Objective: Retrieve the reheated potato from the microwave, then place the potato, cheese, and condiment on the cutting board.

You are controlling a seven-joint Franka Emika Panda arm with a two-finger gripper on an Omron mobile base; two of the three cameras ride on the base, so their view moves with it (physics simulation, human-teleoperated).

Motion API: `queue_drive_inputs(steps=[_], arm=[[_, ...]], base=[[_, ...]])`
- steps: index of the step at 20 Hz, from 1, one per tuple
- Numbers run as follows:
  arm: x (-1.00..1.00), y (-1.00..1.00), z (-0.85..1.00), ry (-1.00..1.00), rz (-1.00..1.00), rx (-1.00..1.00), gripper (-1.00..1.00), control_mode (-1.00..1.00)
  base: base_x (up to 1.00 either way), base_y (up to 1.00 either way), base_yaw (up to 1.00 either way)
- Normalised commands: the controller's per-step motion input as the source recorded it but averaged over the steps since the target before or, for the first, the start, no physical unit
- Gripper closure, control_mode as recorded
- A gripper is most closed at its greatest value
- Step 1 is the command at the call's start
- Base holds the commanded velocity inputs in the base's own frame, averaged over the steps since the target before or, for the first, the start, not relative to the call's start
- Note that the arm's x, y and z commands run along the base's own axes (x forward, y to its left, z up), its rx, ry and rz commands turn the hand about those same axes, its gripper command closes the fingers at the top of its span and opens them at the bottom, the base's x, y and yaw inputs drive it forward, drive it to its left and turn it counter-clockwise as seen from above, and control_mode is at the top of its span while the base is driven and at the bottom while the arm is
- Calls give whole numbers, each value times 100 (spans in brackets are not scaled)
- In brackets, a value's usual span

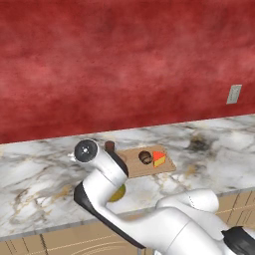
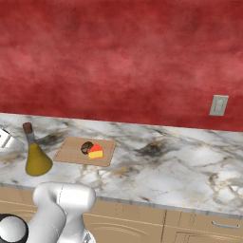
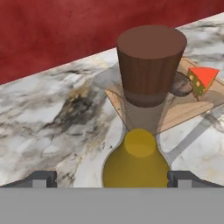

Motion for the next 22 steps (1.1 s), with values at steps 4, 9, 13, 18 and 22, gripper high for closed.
queue_drive_inputs(steps=[4, 9, 13, 18, 22], arm=[[-2, 0, -3, -10, -8, 3, -100, -100], [-15, 0, 0, -14, -7, 2, -100, -100], [-15, -4, 0, -8, -11, 2, -100, -100], [0, -11, 1, -5, -12, 0, -100, -100], [5, -15, 7, 0, -13, 0, -100, -100]], base=[[0, 0, 0], [0, 0, 0], [0, 0, 0], [0, 0, 0], [0, 0, 0]])
